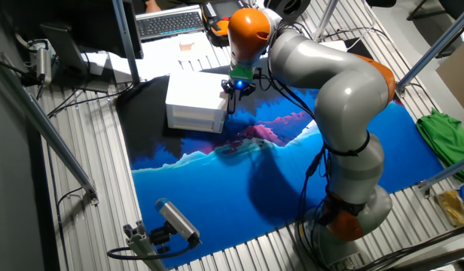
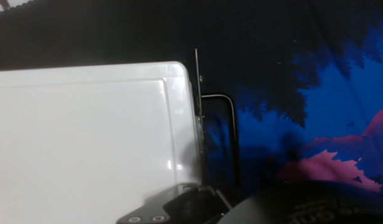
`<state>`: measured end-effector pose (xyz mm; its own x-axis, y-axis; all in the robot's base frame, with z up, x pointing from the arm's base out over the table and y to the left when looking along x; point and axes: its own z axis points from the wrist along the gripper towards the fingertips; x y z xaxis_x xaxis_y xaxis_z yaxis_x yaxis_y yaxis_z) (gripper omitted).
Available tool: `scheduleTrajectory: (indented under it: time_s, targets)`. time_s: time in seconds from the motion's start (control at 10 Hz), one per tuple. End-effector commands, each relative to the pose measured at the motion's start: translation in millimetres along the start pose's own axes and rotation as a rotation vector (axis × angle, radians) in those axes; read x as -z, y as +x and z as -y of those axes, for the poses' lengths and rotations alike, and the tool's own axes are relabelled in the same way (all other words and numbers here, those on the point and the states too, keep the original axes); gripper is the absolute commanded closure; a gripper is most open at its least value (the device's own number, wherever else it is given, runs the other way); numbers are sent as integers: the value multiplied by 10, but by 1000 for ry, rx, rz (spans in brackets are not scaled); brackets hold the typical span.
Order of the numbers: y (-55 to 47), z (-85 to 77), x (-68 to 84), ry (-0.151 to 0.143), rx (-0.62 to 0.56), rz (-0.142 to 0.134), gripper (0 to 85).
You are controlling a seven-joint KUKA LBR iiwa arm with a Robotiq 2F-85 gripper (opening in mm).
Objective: Grasp the handle and open the drawer
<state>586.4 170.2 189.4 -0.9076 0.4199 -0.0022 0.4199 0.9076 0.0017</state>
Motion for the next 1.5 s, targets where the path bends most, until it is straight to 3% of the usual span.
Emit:
scheduleTrajectory:
  time_s: [0.0, 1.4]
  targets:
    - [-5, 2, -12, -1, 0, 0, 510]
    - [-78, 30, -116, -4, 1, 10, 510]
